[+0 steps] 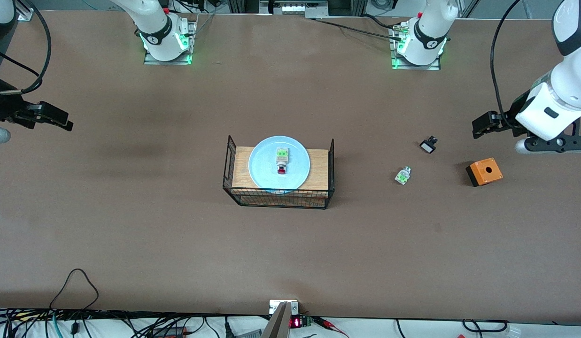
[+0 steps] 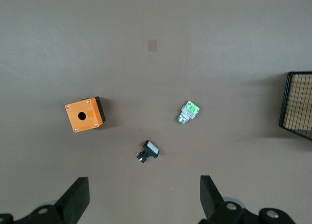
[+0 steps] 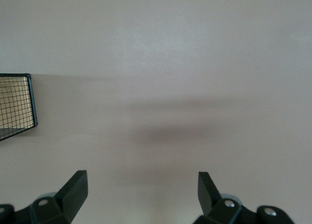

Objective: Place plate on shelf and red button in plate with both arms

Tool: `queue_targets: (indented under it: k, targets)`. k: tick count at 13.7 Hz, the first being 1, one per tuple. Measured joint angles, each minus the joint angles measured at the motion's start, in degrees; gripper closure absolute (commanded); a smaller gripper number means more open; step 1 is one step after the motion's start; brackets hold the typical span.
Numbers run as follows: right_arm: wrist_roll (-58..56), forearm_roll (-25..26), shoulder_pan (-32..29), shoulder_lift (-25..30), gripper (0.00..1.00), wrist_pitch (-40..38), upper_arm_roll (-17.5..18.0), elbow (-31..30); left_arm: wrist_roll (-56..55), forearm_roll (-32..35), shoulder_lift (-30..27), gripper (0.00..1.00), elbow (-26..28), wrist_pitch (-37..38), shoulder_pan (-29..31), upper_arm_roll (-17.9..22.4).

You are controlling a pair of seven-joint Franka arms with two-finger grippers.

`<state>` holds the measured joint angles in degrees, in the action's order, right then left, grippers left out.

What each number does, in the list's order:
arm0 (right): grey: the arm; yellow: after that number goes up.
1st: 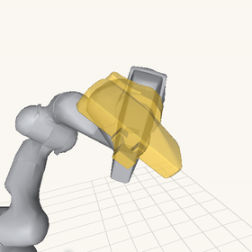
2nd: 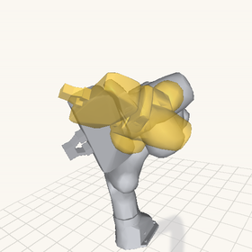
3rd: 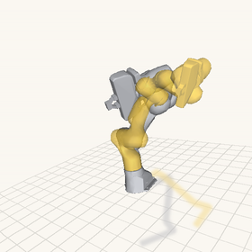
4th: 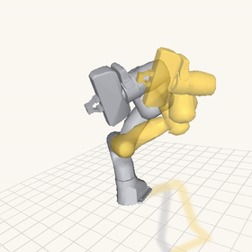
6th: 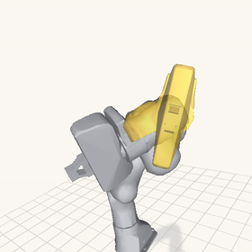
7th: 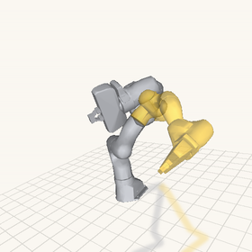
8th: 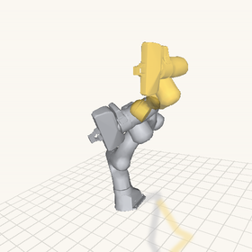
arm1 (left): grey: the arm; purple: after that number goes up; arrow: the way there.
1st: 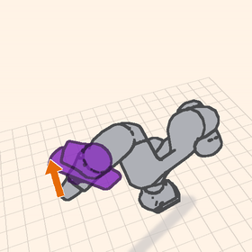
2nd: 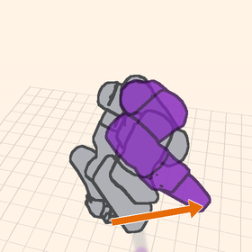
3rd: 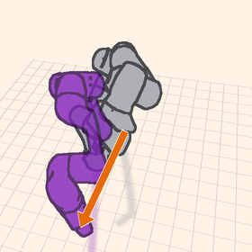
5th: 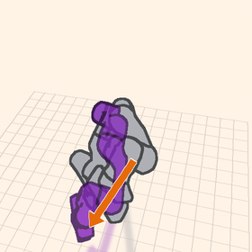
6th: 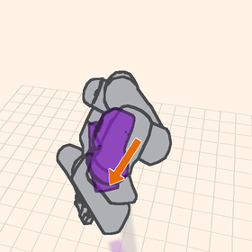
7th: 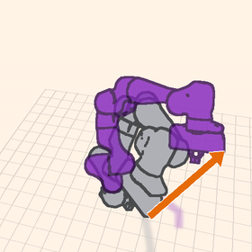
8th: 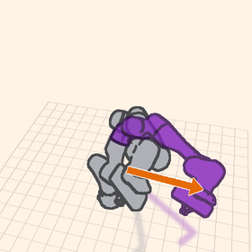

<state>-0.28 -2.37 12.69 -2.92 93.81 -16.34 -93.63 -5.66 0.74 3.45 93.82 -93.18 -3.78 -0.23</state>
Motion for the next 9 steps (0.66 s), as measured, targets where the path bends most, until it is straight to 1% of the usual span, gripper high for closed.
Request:
queue_targets:
  k: [4, 9]
  targets:
    - [0.0, 0.0, 0.0, 0.0, 0.0, 0.0, 0.0, 0.0, 2.01, 0.0, -1.69, 0.0, 2.73, -1.98, -0.06, 0.04]
    - [-0.01, 0.0, 0.37, 0.09, 0.0, -0.01, 0.03, 0.0, 2.34, 0.0, -2.17, 0.0, 3.12, -2.31, -0.05, 0.07]
